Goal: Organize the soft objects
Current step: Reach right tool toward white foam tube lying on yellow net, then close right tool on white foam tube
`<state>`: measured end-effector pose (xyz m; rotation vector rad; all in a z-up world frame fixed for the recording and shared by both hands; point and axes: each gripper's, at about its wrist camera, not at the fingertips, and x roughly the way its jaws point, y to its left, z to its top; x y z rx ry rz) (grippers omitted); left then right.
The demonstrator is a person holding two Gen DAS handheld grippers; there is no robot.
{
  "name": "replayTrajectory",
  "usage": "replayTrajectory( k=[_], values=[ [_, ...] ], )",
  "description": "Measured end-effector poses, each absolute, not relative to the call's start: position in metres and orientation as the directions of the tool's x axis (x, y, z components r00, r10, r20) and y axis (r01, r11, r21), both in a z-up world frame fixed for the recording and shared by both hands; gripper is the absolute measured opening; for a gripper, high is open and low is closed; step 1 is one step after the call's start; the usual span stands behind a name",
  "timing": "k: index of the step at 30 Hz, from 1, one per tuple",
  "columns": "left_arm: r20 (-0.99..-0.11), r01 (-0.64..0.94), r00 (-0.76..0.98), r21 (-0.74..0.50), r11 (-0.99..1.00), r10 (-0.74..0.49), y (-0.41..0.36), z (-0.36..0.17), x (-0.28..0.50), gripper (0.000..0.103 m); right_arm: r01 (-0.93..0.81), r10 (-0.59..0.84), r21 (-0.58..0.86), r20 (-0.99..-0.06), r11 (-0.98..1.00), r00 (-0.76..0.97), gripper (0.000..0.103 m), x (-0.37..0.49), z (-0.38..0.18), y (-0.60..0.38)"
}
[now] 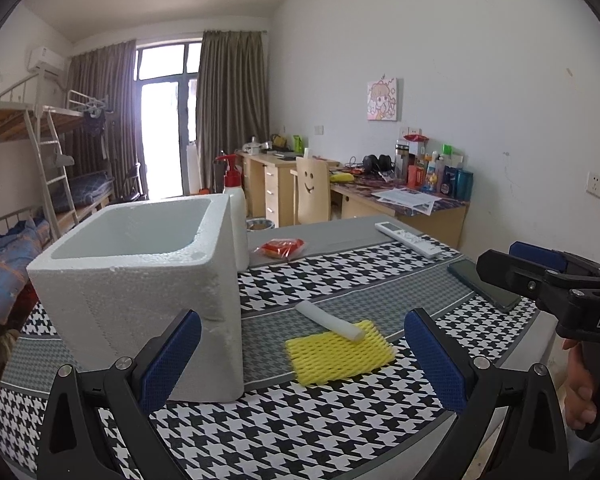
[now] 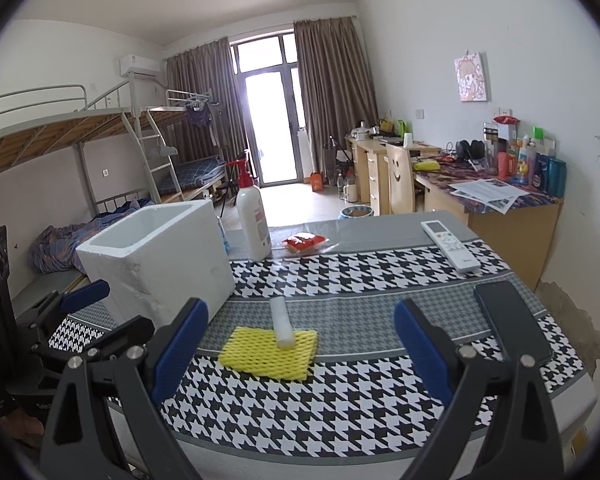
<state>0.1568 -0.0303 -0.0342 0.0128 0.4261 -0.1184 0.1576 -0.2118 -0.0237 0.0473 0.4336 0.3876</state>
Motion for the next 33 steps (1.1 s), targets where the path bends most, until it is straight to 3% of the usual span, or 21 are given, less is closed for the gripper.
replayTrajectory(
  k=[29,33],
  values=[
    [-0.504,0.095,0.858,-0.022,0.995,-0.093,-0.024,-0.071,0.178,0.102,-0.456,0.428,0.088,-0.539,0.885,0.726,0.096,0.209,-0.067,-0.178],
    [-0.514,0.100,0.852,-0.026,0.995,-0.099,-0.028,-0.077,0.182,0.102,-0.472,0.433,0.091,-0.576,0.877,0.693,0.086,0.222,-0.074,-0.175]
  ],
)
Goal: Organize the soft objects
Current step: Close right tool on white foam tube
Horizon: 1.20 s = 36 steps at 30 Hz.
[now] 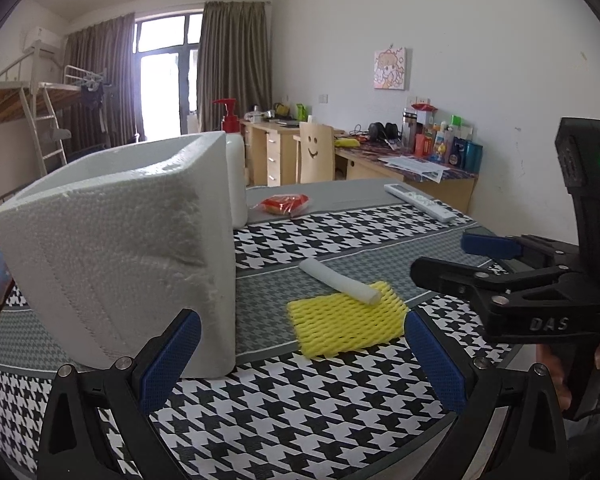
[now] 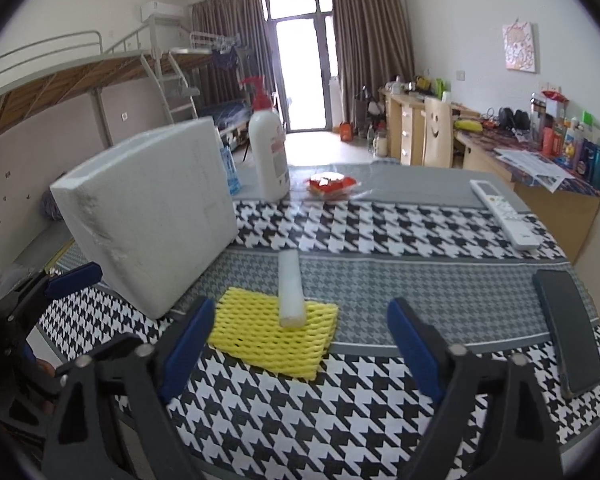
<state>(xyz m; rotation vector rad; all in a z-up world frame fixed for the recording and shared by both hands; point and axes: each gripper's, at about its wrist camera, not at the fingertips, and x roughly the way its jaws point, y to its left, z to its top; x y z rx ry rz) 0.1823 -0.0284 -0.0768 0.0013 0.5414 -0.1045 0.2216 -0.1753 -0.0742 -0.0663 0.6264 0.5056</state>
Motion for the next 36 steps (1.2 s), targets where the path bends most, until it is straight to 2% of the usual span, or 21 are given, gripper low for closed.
replayTrajectory(
  k=[11,14,24,29,36],
  values=[
    [-0.558,0.115,0.823,-0.021,0.993,-0.107,-0.038,-0.089,0.196,0.102,-0.509,0.440,0.081,-0.629,0.857,0.640,0.075,0.246,-0.084,-0.169],
    [-0.572,0.112,0.814,-0.020,0.993,-0.103,-0.040,-0.092,0.200,0.102,-0.525,0.445,0.082,-0.649,0.847,0.617,0.067,0.253,-0.089,-0.166],
    [-0.601,0.110,0.794,0.002,0.994,-0.086,-0.043,-0.098,0.208,0.102,-0.567,0.464,0.105,-0.705,0.817,0.537,0.058,0.274,-0.101,-0.154],
    [-0.619,0.090,0.783,0.006,0.996,-0.067,-0.040,-0.101,0.208,0.102,-0.588,0.460,0.104,-0.736,0.802,0.497,0.041,0.280,-0.109,-0.145],
    [-0.623,0.071,0.780,-0.007,0.997,-0.060,-0.037,-0.102,0.208,0.102,-0.599,0.460,0.112,-0.755,0.793,0.468,0.037,0.284,-0.115,-0.141]
  ],
)
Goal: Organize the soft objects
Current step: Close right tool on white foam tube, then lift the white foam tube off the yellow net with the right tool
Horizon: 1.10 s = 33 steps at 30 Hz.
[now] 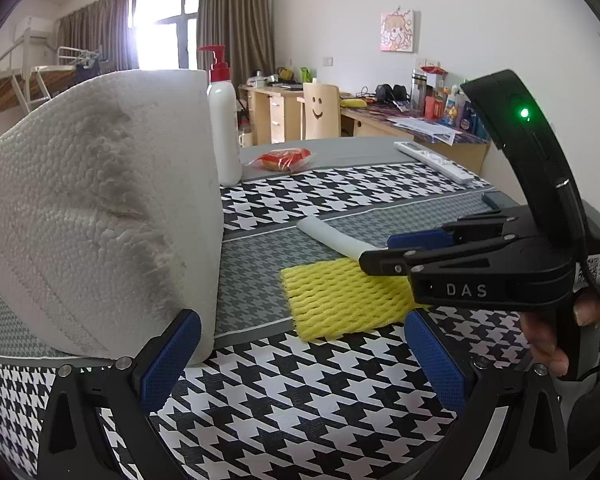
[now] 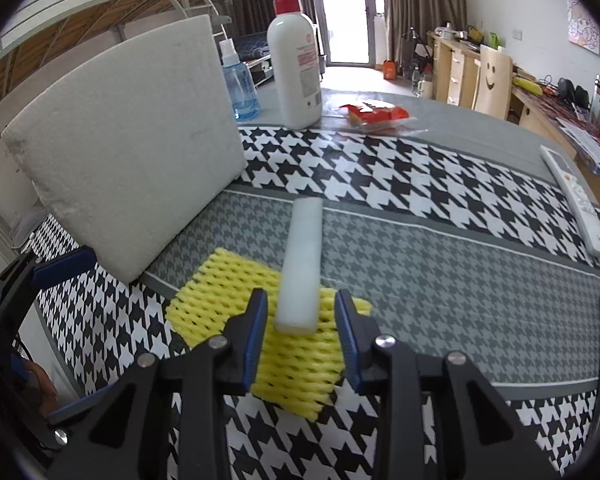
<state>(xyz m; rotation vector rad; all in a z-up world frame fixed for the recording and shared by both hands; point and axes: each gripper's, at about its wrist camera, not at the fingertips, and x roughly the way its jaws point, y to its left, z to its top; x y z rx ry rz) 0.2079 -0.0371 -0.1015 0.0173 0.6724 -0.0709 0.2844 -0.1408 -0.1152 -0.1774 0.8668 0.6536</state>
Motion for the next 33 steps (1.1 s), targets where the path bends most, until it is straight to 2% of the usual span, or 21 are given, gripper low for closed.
replayTrajectory(
  k=[2,9,16,24,33],
  values=[
    [-0.623,0.067,0.780,-0.008,0.998,-0.057,-0.037,-0.102,0.207,0.102,-0.598,0.454,0.112,-0.763,0.794,0.460,0.029,0.286,-0.117,-0.139],
    [-0.617,0.055,0.785,-0.018,0.998,-0.054,-0.037,-0.098,0.203,0.102,-0.595,0.455,0.122,-0.769,0.794,0.450,0.027,0.289,-0.119,-0.140],
    [-0.616,0.055,0.786,-0.017,0.998,-0.053,-0.039,-0.097,0.202,0.102,-0.593,0.468,0.134,-0.756,0.794,0.457,0.018,0.290,-0.117,-0.143],
    [-0.619,0.072,0.783,-0.011,0.997,-0.063,-0.048,-0.096,0.206,0.102,-0.574,0.503,0.164,-0.704,0.802,0.501,0.018,0.276,-0.095,-0.163],
    [-0.623,0.135,0.774,-0.013,0.991,-0.114,-0.065,-0.098,0.218,0.102,-0.510,0.455,0.149,-0.698,0.847,0.553,0.019,0.263,-0.093,-0.195]
  ],
)
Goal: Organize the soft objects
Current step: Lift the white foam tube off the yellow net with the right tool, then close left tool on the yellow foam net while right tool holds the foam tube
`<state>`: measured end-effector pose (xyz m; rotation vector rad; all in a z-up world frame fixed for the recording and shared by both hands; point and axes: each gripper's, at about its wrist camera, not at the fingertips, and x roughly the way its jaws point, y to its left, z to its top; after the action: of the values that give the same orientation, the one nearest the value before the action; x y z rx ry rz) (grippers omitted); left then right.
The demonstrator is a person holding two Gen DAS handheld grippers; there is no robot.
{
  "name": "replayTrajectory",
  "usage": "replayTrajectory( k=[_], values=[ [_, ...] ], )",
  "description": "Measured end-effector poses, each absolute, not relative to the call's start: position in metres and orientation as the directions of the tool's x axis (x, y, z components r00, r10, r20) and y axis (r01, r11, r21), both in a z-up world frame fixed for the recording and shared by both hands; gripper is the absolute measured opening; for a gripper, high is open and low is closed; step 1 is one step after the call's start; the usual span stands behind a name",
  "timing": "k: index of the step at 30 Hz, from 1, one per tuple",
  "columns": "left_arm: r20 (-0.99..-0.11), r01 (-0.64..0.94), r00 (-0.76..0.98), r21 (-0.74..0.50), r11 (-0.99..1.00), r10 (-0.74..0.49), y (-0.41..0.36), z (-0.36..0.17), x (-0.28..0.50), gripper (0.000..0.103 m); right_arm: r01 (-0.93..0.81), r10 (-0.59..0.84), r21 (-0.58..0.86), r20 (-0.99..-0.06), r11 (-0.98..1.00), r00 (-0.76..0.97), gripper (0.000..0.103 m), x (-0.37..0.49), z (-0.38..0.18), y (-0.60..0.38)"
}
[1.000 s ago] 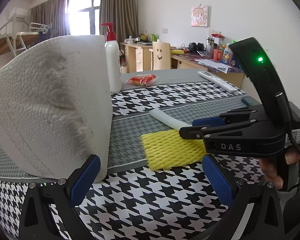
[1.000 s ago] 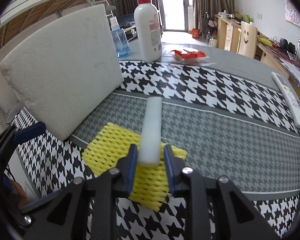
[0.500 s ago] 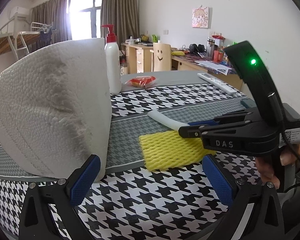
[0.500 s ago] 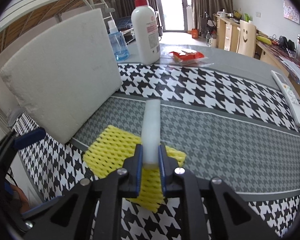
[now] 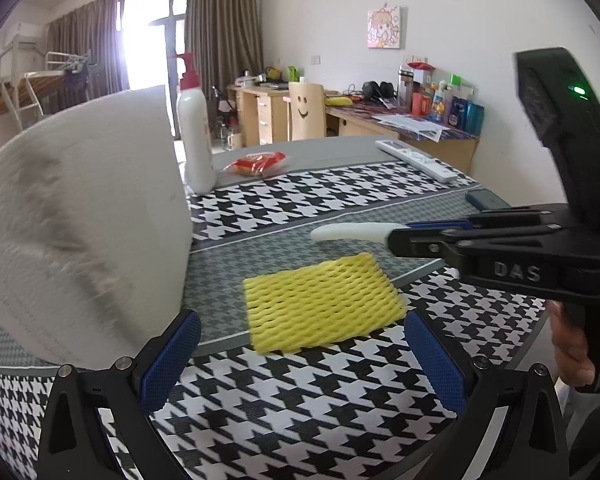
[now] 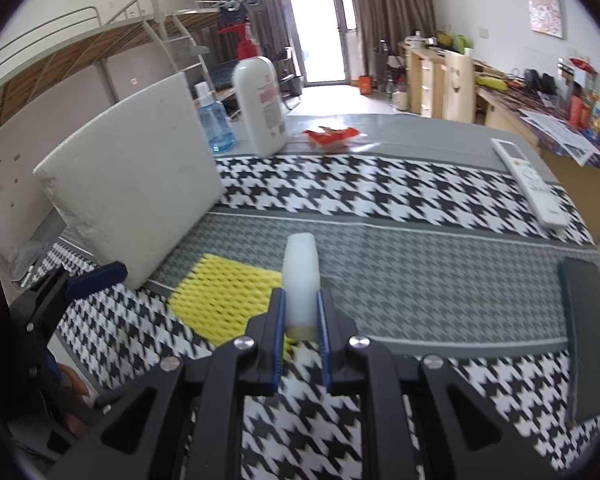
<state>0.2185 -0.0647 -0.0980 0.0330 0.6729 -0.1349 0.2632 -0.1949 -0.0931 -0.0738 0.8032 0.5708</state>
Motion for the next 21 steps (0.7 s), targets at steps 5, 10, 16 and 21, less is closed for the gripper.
replayTrajectory(
  k=[5,10,16,21],
  values=[
    [-0.630,0.137,0.768,-0.015,0.990,-0.116,-0.070,-0.102,0.226,0.102,-0.457,0.413,0.145,-0.713,0.877,0.566,0.019,0.256,-0.102,-0.218],
    [-0.650,0.136,0.751,-0.018,0.991,-0.115,-0.075,-0.107,0.236,0.102,-0.434,0.387,0.143,-0.741,0.889,0.549,0.019,0.254,-0.114,-0.225],
    [-0.676,0.134,0.727,-0.037,0.990,-0.124,-0.075,-0.109,0.244,0.102,-0.438,0.380,0.131,-0.745,0.889,0.549,0.025,0.252,-0.119,-0.227],
    [-0.689,0.119,0.716,-0.037,0.992,-0.111,-0.076,-0.111,0.252,0.102,-0.435,0.375,0.125,-0.741,0.892,0.556,0.035,0.250,-0.120,-0.229]
  ],
)
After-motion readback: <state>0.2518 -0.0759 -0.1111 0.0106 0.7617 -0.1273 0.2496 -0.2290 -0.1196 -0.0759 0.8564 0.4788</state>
